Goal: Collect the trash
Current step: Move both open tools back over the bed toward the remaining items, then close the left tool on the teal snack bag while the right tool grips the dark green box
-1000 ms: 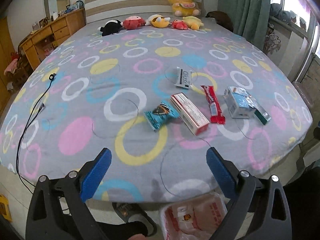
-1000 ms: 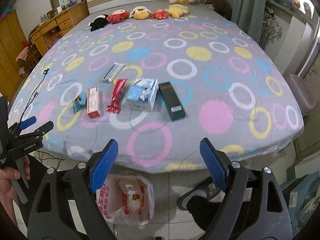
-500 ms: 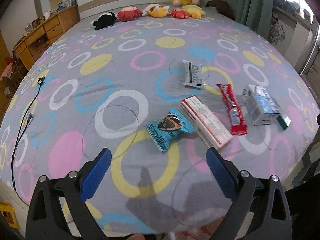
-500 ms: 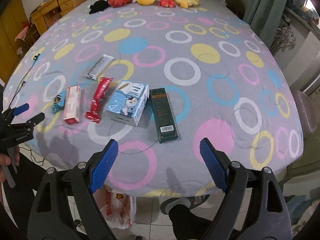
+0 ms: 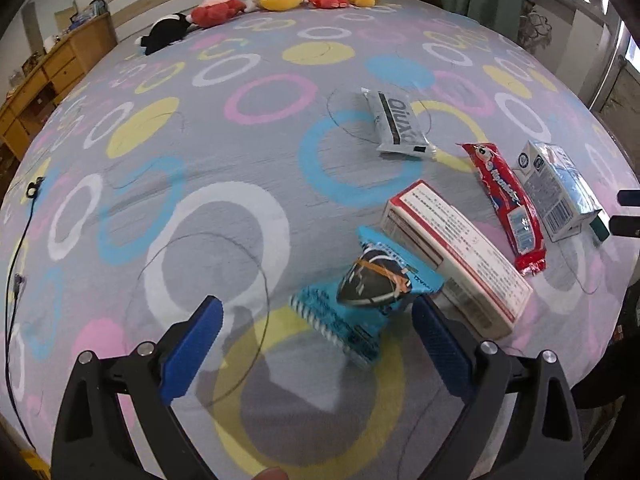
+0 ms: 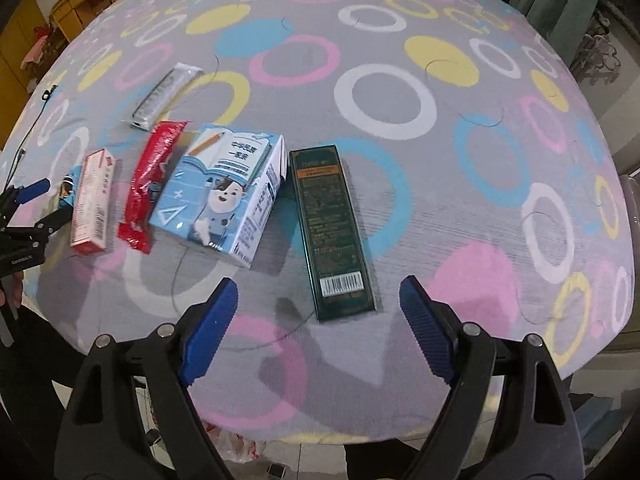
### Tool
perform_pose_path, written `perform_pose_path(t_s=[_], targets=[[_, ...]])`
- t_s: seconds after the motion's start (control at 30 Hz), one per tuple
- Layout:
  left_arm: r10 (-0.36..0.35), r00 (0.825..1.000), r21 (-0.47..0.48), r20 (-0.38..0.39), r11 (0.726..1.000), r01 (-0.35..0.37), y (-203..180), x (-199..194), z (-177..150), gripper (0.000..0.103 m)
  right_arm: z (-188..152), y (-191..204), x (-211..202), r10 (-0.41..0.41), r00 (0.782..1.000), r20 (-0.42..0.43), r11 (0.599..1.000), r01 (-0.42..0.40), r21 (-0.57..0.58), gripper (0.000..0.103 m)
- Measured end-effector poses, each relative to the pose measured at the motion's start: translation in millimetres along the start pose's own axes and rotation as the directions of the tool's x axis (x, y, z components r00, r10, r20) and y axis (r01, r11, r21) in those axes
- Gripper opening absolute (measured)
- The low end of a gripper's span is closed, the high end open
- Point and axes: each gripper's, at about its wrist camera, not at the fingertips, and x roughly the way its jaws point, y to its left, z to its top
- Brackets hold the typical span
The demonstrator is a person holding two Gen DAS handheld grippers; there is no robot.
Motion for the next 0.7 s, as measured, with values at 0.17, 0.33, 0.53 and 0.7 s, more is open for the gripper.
perform_pose_path(t_s=[0.17,0.33,0.53,0.7], targets=[[-0.030,0.999,0.014,-0.019,0.999,0.031,-2.2,11.0,5.2,0.085,5.0,0.5,20.2,0.007,0.999,-0.035,1.000,-0.007,-0.001,0.082],[-0.039,0.999,-0.009,-0.019,0.999,0.039,-4.9,14.8,5.0,0.079,8.2,0.0,35.0,0.014,0.998,-0.057,1.000,-0.014,-0.010,0.073],[-0.027,1.000,-0.007,-0.005,1.000,0.027,-12.9,12.4,3.6,0.066,14.1,-4.3,41.0,0.033,0.998,-0.060,0.999,-0.033,-0.014,0.071],[-0.032,0.999,-0.026,0.008,0.999,0.032,-14.1,10.7,1.0,0.055,18.2,-10.2,43.3,0.048,0.997,-0.058,0.999,-0.049,-0.016,0.062]])
